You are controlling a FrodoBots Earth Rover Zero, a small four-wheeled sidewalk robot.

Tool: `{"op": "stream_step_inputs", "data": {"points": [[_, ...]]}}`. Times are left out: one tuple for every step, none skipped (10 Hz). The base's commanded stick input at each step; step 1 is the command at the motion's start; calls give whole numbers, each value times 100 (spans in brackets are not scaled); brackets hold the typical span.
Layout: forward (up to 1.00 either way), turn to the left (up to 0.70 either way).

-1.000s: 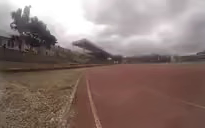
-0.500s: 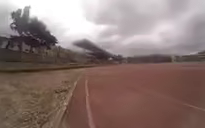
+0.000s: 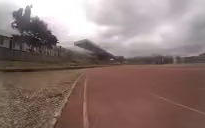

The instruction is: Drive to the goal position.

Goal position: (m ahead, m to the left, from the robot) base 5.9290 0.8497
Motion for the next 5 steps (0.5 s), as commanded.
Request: {"op": "stream_step_inputs", "data": {"points": [[70,0],[70,0],[70,0],[70,0],[70,-9]]}}
